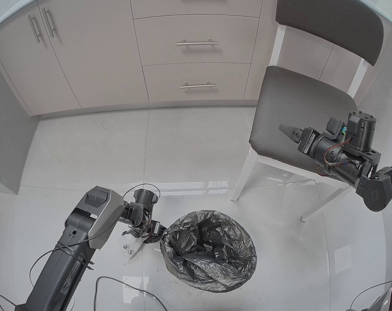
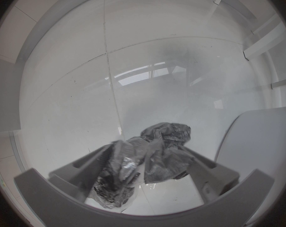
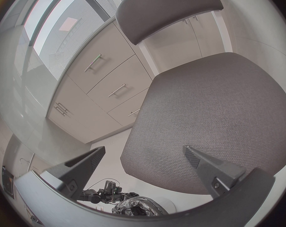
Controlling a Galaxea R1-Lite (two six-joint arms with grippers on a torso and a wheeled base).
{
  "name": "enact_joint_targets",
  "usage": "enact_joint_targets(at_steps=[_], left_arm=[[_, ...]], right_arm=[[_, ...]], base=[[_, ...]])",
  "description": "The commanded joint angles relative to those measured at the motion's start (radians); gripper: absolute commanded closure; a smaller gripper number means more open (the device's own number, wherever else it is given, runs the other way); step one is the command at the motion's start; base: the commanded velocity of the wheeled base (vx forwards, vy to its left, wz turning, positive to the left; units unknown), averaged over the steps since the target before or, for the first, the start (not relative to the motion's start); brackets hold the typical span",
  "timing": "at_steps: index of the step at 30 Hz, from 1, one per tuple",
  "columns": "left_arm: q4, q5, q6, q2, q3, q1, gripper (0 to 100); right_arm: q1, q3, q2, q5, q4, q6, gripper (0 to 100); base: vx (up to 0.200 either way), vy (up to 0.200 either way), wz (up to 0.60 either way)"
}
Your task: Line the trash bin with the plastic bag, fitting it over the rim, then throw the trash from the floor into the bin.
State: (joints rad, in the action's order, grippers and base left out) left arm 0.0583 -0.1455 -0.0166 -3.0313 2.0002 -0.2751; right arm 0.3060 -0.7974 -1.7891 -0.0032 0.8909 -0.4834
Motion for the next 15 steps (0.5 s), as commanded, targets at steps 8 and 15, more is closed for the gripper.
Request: enact_joint_targets(at_steps=[8,15], left_arm=[[-0.003,0.0,0.0,-0.011,0.0,-0.004,100],[0.003,0.0,-0.003,0.002,0.0,-0.003,100]], right_arm=[[-0.011,-0.014,-0.007,0.0,0.0,-0.03,0],[-0.011,-0.014,-0.007,0.002,-0.004,-0.034,0]], base=[[0.0,0.0,0.0],[0.0,0.0,0.0]])
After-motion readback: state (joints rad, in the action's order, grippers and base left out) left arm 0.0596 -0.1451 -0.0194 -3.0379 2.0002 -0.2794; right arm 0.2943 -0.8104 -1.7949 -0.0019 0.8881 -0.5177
